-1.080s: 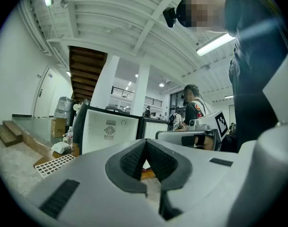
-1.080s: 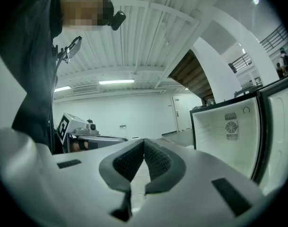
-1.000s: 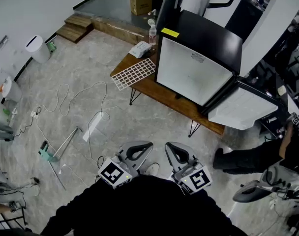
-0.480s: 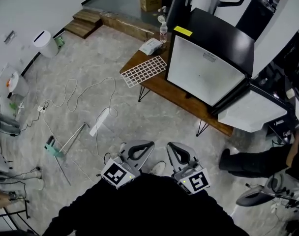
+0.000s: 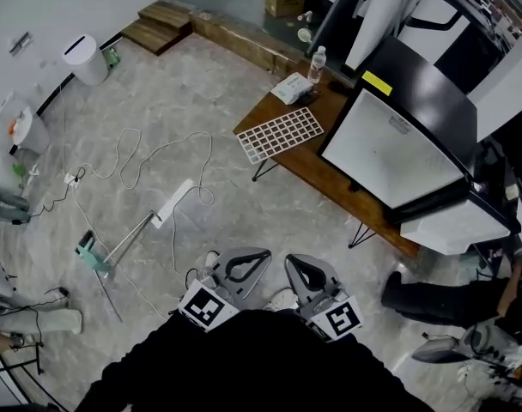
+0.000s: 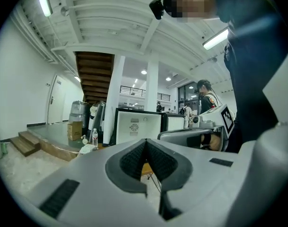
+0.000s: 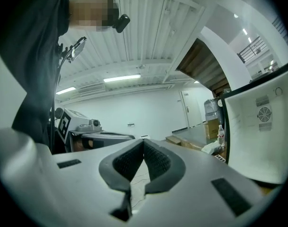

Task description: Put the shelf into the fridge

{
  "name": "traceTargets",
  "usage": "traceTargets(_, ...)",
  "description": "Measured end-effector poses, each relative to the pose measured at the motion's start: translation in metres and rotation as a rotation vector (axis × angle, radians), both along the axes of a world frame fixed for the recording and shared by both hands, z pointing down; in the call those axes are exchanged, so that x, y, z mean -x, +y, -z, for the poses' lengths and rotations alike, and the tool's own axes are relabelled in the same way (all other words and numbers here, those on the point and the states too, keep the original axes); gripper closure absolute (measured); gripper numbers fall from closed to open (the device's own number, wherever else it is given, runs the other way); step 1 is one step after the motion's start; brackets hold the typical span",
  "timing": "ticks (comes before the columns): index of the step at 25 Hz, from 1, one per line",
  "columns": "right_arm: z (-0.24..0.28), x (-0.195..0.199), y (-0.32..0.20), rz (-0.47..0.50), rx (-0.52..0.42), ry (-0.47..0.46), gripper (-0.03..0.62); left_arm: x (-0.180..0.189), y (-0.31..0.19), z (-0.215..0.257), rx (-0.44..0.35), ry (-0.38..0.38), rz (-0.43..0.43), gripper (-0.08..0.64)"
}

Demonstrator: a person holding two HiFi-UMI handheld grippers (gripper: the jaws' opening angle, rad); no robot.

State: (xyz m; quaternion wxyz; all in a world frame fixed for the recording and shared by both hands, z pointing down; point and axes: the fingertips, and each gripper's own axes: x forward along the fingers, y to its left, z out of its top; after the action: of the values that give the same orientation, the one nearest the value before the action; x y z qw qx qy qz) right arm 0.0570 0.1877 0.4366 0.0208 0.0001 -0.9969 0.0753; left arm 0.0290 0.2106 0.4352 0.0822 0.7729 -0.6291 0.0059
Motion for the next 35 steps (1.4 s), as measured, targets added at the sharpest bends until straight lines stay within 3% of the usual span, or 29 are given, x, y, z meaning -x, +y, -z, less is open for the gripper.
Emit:
traceTargets(3, 0.0, 0.052, 0.009, -0.02, -0.002, 0.025, 0.591, 0.048, 0.01, -0.004, -0.01, -0.015, -0.015, 0.566)
traceTargets(13, 0.001, 0.179, 0.016, -0.166, -0.038, 0.065, 0.591, 0.193, 0.014, -0.009, -0.013, 0.072, -0.103, 0.566)
traceTargets(17, 0.005, 0.199, -0.002, -0.227, -0.055, 0.067, 0.591, 0.222, -0.001, -0.01, -0.006, 0.109, -0.142, 0.566)
traceTargets(25, -0.001, 0.216, -0.071, -0.284, -0.064, 0.06, 0.591, 0.246, -0.063, -0.034, 0.024, 0.207, -0.186, 0.566)
traceTargets(29, -0.014, 0.223, -0.114, -0.25, -0.049, 0.063, 0.591, 0.256, -0.103, -0.057, 0.028, 0.341, -0.171, 0.566)
traceTargets(35, -0.048, 0.238, -0.177, -0.149, 0.003, 0.086, 0.591, 0.285, -0.162, -0.122, 0.07, 0.573, -0.054, 0.566)
